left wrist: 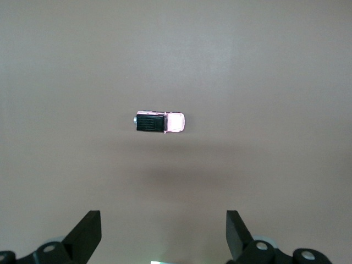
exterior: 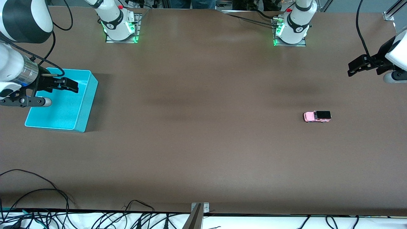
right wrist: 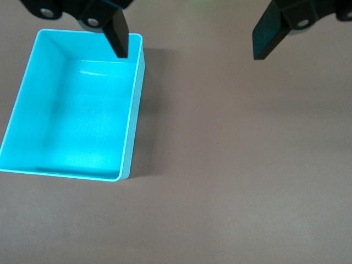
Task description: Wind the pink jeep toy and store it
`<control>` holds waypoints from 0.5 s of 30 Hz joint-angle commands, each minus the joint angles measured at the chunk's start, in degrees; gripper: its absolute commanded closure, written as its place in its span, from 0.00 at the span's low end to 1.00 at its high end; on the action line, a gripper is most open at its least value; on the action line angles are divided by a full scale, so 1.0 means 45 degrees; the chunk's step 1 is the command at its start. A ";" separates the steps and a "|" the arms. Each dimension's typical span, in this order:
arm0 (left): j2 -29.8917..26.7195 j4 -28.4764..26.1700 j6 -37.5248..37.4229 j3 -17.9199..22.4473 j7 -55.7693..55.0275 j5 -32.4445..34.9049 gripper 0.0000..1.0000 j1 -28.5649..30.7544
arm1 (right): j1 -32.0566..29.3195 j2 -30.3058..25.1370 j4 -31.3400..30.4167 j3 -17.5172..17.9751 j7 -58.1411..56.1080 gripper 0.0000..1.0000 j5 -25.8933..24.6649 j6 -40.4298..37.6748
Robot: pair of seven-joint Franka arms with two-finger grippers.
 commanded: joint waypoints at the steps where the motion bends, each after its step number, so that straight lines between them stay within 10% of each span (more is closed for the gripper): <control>1: -0.0204 0.0323 -0.0525 -0.0104 0.0301 -0.0124 0.00 0.0217 | -0.0014 0.0027 0.0135 -0.0037 0.0050 0.00 0.0274 -0.0022; 15: -0.0401 0.0264 -0.0545 -0.0104 0.0281 -0.0144 0.00 0.0178 | -0.0014 0.0027 0.0135 -0.0037 0.0031 0.00 0.0274 -0.0022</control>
